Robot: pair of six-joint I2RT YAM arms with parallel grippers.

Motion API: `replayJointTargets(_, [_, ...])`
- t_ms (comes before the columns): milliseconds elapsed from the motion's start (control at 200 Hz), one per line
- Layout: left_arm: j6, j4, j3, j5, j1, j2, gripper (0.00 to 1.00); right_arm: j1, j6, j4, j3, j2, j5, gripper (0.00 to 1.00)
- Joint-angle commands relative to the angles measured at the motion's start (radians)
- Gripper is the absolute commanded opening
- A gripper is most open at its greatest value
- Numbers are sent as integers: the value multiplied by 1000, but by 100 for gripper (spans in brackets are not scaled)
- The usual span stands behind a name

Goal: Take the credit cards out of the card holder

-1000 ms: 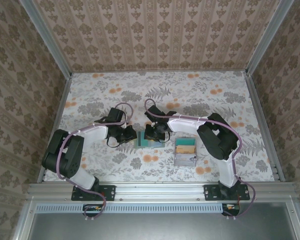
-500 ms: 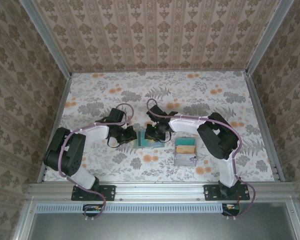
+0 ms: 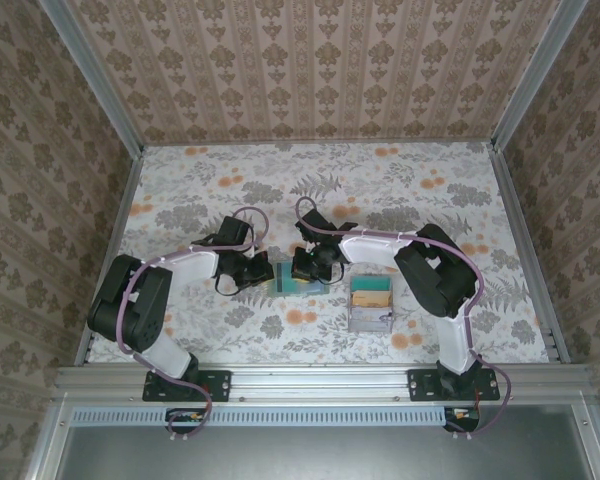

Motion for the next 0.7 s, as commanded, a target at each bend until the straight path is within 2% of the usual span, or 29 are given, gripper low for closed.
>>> replayJointTargets(0, [18, -44, -5, -34, -6, 26, 0, 0, 9, 25, -23, 0, -4, 0])
replayJointTargets(680, [24, -57, -16, -52, 10, 6, 0, -39, -17, 11, -87, -97, 41, 0])
replayJointTargets(695, [24, -57, -15, -52, 10, 7, 0, -40, -19, 13, -87, -97, 39, 3])
